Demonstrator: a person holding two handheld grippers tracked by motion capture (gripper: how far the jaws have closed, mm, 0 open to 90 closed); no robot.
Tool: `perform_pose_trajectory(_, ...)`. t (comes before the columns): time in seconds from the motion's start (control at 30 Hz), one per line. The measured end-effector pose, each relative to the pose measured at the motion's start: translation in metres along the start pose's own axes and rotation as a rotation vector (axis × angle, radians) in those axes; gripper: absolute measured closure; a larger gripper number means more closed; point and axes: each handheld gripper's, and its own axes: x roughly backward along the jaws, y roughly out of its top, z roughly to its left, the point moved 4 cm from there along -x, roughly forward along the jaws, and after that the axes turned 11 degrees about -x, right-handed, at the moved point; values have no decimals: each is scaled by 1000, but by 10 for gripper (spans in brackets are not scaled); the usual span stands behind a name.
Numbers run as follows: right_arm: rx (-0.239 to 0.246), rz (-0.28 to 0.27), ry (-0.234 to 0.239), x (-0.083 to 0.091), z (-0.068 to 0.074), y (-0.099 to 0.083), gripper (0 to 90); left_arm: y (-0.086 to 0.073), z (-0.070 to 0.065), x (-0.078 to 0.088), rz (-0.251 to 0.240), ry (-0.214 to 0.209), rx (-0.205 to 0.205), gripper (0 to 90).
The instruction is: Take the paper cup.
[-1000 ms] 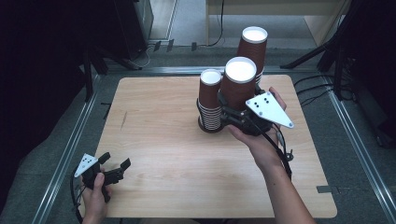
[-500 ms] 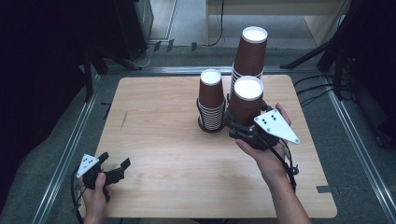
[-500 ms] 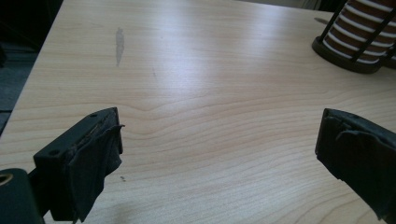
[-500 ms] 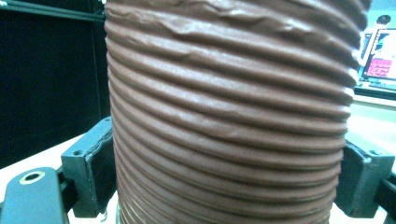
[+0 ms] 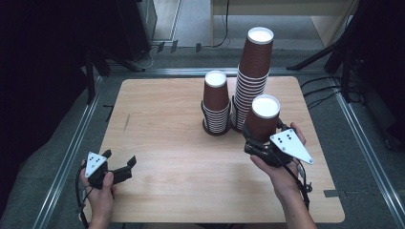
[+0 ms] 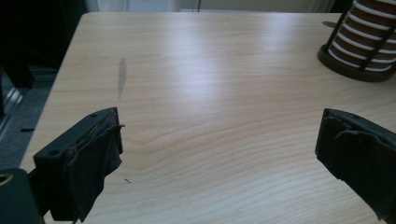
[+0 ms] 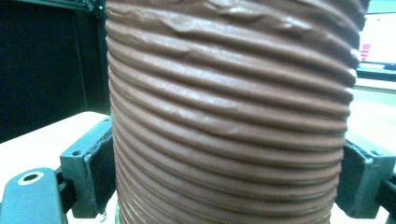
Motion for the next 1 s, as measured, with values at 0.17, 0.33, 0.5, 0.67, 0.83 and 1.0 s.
perform_pose_trajectory(0.17,-12,-9,-4,4,-5,-6,114,14,-13,-6,-8,-29,-19,9)
perform_pose_trajectory(0.33,-11,25,-17,6,-10,-17,114,37,-33,-18,-35,-76,-13,9)
perform_pose_trajectory(0.5,-6,37,-26,6,-12,-21,114,50,-47,-26,-57,-106,-19,9)
perform_pose_trajectory(0.67,9,51,-31,6,-13,-26,114,63,-63,-32,-75,-139,-63,9)
perform_pose_trajectory(0.83,12,69,-38,4,-14,-33,114,68,-74,-34,-88,-182,-88,10)
perform_pose_trajectory(1.0,25,74,-41,2,-12,-37,114,74,-89,-34,-116,-262,-105,10)
